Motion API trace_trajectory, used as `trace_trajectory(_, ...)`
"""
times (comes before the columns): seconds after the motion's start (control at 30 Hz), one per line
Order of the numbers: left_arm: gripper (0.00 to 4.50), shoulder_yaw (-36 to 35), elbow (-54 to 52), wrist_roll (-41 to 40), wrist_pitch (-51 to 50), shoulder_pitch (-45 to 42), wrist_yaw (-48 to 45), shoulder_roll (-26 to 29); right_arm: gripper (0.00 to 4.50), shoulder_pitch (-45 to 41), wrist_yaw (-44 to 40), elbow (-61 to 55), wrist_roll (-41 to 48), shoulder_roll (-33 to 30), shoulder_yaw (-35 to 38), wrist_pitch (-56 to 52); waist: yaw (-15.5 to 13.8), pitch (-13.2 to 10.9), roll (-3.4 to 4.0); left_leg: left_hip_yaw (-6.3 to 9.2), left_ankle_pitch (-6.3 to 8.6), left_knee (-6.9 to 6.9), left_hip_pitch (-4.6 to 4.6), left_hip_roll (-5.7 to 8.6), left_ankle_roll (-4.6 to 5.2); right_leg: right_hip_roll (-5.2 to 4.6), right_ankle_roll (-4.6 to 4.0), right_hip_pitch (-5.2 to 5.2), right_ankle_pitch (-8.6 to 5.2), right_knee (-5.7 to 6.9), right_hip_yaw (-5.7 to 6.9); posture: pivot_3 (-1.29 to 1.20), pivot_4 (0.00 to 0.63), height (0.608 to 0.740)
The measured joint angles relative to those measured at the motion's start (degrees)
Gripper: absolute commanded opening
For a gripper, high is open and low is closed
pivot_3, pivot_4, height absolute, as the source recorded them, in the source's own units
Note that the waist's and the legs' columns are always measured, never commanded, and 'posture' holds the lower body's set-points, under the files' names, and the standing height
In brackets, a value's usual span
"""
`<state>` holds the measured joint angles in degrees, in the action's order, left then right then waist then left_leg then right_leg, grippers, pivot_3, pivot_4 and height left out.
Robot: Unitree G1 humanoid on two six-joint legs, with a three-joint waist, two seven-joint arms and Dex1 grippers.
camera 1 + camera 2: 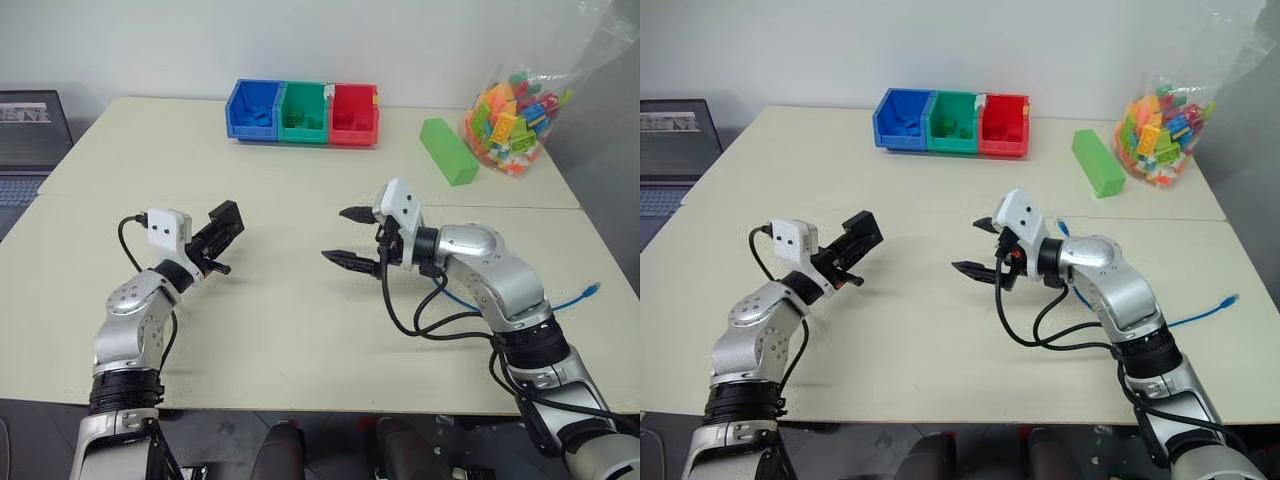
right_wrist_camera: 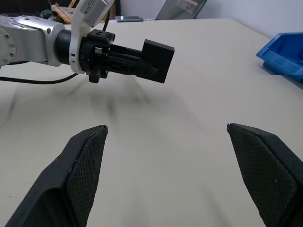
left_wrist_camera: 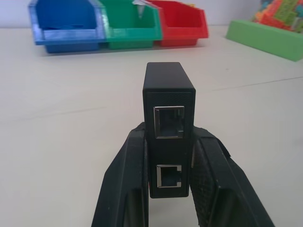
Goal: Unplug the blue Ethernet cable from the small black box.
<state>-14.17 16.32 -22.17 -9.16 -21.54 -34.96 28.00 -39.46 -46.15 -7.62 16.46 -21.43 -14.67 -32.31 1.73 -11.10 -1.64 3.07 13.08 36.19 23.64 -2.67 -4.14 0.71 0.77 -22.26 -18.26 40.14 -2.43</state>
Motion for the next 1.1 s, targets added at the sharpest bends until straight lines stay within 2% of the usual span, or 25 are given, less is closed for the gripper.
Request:
trace_trajectory(0.2, 0.78, 0.2, 8.0, 4.0, 7.3, 0.0, 2.0, -2.0, 4.27, -0.1, 0.6, 0.0, -1.5, 0.3, -0.7, -0.6, 0.0, 0.0, -0.01, 0.01, 0.00, 0.01, 0.04, -0.01, 0.00, 0.00, 0.00, -0.01, 0.00, -0.02, 0.03, 0.00, 0.150, 0.740)
trace_trajectory(0.23, 1.34, 0.2, 8.6, 4.4, 8.2, 0.0, 2.0, -2.1, 4.34, -0.1, 0.6, 0.0, -1.7, 0.3, -0.8, -0.6, 0.0, 0.0, -0.01, 0.01, 0.00, 0.01, 0.04, -0.01, 0.00, 0.00, 0.00, -0.01, 0.00, -0.02, 0.03, 0.00, 0.150, 0.740)
trace_trajectory(0.5, 2.94, 0.2, 9.8, 5.5, 9.8, 0.2, 2.0, -2.4, 4.34, 0.1, 0.2, -0.1, -1.8, 0.2, -1.1, -1.1, 0.0, 0.0, -0.01, 0.02, 0.00, 0.04, 0.03, 0.00, 0.00, 0.00, 0.00, -0.01, 0.00, 0.05, 0.04, 0.00, 0.150, 0.740)
trace_trajectory(0.7, 4.35, 0.0, 9.5, 5.4, 9.6, 0.9, 2.2, -2.5, 4.34, 0.1, 0.0, -0.2, -1.8, 0.1, -1.1, -1.4, 0.0, 0.0, -0.01, 0.03, 0.00, 0.05, 0.02, -0.01, 0.00, 0.00, 0.00, -0.01, 0.00, 0.06, 0.04, 0.00, 0.150, 0.740)
trace_trajectory(0.73, 4.46, -0.2, 9.2, 5.4, 9.5, 1.2, 2.4, -2.5, 4.34, 0.1, 0.0, -0.2, -1.8, 0.1, -1.2, -1.4, 0.0, 0.0, -0.01, 0.03, 0.00, 0.05, 0.02, -0.01, 0.00, 0.00, 0.00, -0.01, 0.00, 0.06, 0.04, 0.00, 0.150, 0.740)
trace_trajectory(0.93, 4.46, -1.0, -0.4, 4.7, 6.1, 7.6, 3.3, -2.0, 4.34, 0.6, -0.3, -2.1, -1.7, -0.3, -1.5, -2.4, 0.1, 0.0, -0.01, 0.05, 0.00, 0.05, 0.03, -0.05, 0.00, -0.01, 0.00, -0.01, 0.00, 0.06, 0.02, 0.00, 0.150, 0.740)
trace_trajectory(1.1, 4.46, -2.2, -14.5, 2.9, -1.4, 16.4, 2.2, 3.4, 4.34, 3.0, -2.5, -5.3, -0.5, -3.1, -1.5, -4.0, 0.1, 0.0, -0.05, 0.07, 0.00, 0.04, -0.02, -0.09, 0.00, -0.06, 0.00, 0.00, 0.00, 0.09, -0.01, 0.00, 0.150, 0.740)
